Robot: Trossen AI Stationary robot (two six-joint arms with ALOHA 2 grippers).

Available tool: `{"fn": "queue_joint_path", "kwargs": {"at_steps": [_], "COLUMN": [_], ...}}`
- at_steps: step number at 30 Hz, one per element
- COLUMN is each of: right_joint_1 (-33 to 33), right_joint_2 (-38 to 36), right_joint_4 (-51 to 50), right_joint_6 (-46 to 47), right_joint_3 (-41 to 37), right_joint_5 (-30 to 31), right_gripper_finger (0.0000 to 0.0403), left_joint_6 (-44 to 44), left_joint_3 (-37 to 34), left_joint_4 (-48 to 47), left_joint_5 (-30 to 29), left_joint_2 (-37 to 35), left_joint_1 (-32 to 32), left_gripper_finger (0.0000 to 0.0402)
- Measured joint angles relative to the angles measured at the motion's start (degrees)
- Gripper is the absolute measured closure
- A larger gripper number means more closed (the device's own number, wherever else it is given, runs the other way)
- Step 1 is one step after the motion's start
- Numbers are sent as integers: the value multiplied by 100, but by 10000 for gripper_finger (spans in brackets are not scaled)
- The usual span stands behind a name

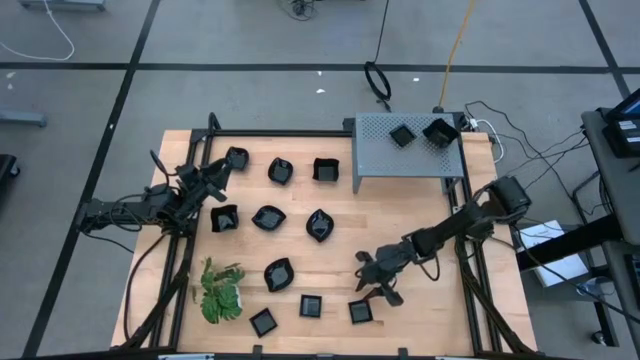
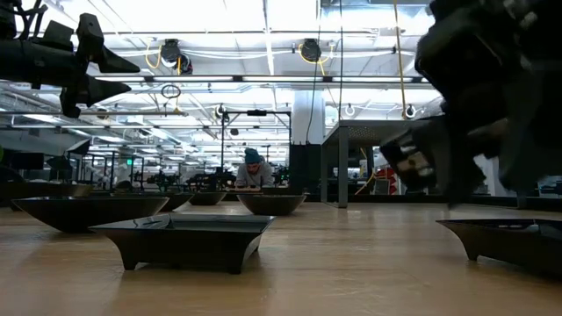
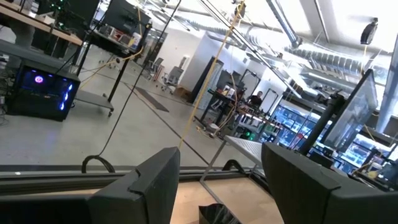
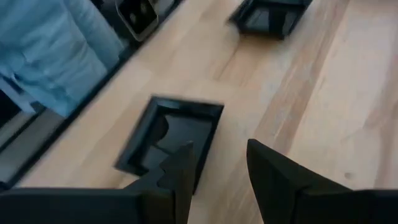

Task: Pick & Place Mini shaped plates
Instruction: Stack the square plate on top of the other square plates

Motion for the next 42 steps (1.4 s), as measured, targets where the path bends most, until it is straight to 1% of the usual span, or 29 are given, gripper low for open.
{"fn": "queue_joint_path", "kwargs": {"at_steps": [2,5,10,12,16,20,21,23,25,29,32,34,35,38,42], "right_joint_1": [2,7,29,37,48,48,50,55,39,-142,-511,-838,-1020,-1654,-2550], "right_joint_2": [218,501,637,640,639,637,633,537,370,-352,-1014,-1473,-1692,-2306,-3106], "right_joint_4": [-10,17,-2,-56,-188,-235,-243,-330,-481,-1387,-2149,-2557,-2770,-3186,-3565], "right_joint_6": [-66,-74,-157,-163,-134,64,179,514,657,300,77,95,141,268,736], "right_joint_3": [78,261,437,478,506,508,508,501,491,494,493,493,493,493,493], "right_joint_5": [-229,-405,-403,-380,-328,-394,-410,-421,-502,-549,-479,-129,178,1339,2969], "right_gripper_finger": [271,271,272,280,320,384,393,395,398,401,402,402,402,402,402], "left_joint_6": [0,0,0,0,0,0,0,0,0,0,0,-1,0,0,0], "left_joint_3": [-1,-1,0,-2,0,0,0,0,0,-1,0,0,0,0,0], "left_joint_4": [-2,-2,2,-4,-3,0,-2,-2,-2,-2,-1,1,0,0,-1], "left_joint_5": [0,0,-2,0,1,0,0,0,1,1,0,0,0,0,0], "left_joint_2": [1,0,0,2,0,0,-1,1,2,0,2,2,2,-1,-1], "left_joint_1": [0,0,0,0,0,0,0,0,0,0,0,0,0,0,0], "left_gripper_finger": [172,172,172,172,172,172,172,172,172,172,172,172,172,172,172]}}
